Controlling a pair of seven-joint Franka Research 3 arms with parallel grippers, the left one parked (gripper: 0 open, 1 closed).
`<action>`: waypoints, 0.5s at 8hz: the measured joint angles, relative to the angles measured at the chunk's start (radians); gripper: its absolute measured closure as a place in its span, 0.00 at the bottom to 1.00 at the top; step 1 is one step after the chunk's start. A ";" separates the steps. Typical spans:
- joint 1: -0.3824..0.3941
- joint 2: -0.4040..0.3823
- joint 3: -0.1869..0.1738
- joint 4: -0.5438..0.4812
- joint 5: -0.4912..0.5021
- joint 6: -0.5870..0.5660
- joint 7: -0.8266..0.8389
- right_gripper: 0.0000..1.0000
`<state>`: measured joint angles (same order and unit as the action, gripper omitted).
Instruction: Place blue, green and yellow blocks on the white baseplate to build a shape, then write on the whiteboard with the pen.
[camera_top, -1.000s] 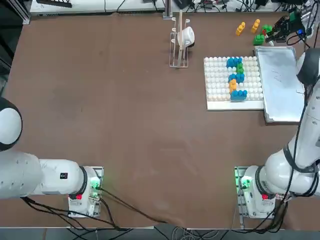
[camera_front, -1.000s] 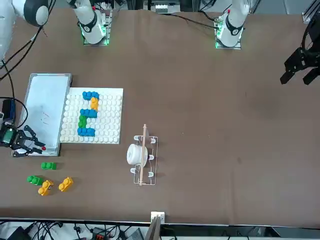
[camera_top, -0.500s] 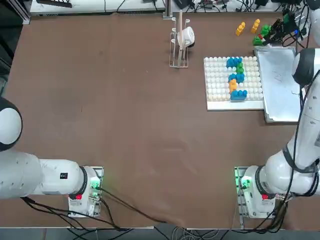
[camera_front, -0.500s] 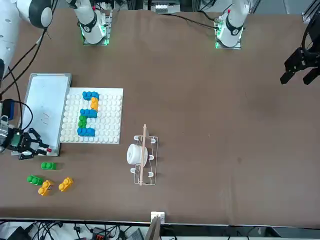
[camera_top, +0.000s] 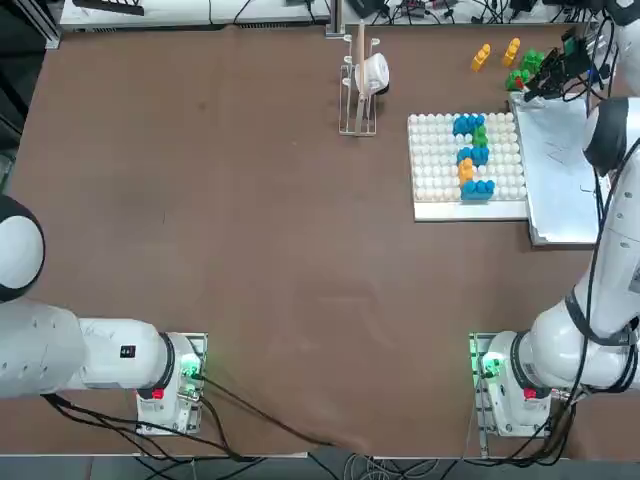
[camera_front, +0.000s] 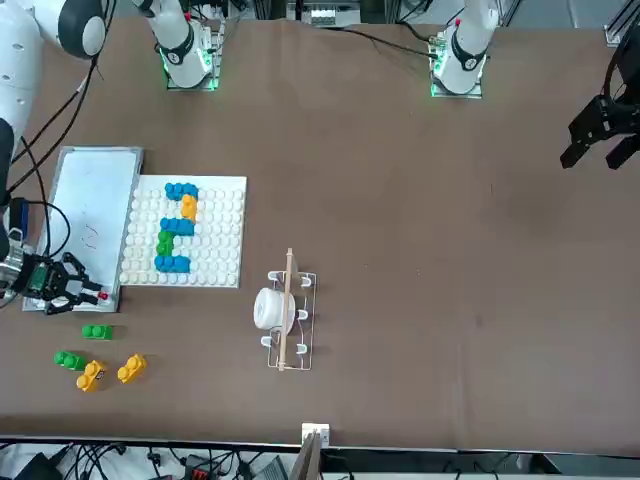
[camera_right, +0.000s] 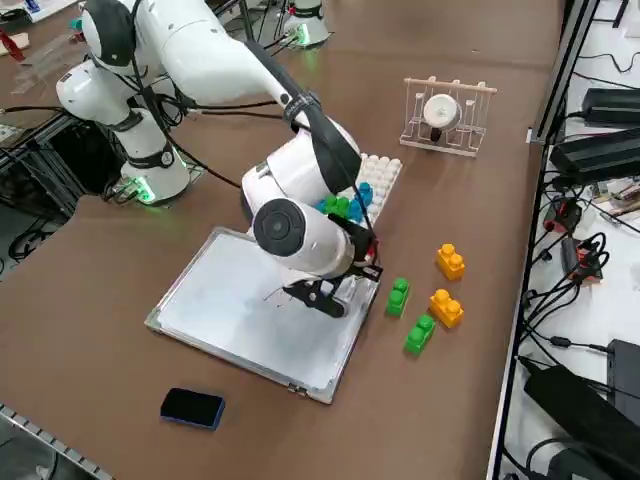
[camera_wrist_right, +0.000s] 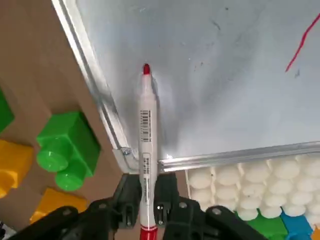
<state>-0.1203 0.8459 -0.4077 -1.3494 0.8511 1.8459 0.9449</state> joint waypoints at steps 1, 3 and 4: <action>0.001 0.000 0.000 -0.005 0.000 0.002 0.000 0.81; 0.002 0.000 0.000 -0.005 -0.014 0.003 0.000 0.64; 0.006 0.000 0.000 -0.005 -0.035 0.003 0.000 0.44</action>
<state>-0.1139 0.8454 -0.4078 -1.3545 0.8157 1.8493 0.9453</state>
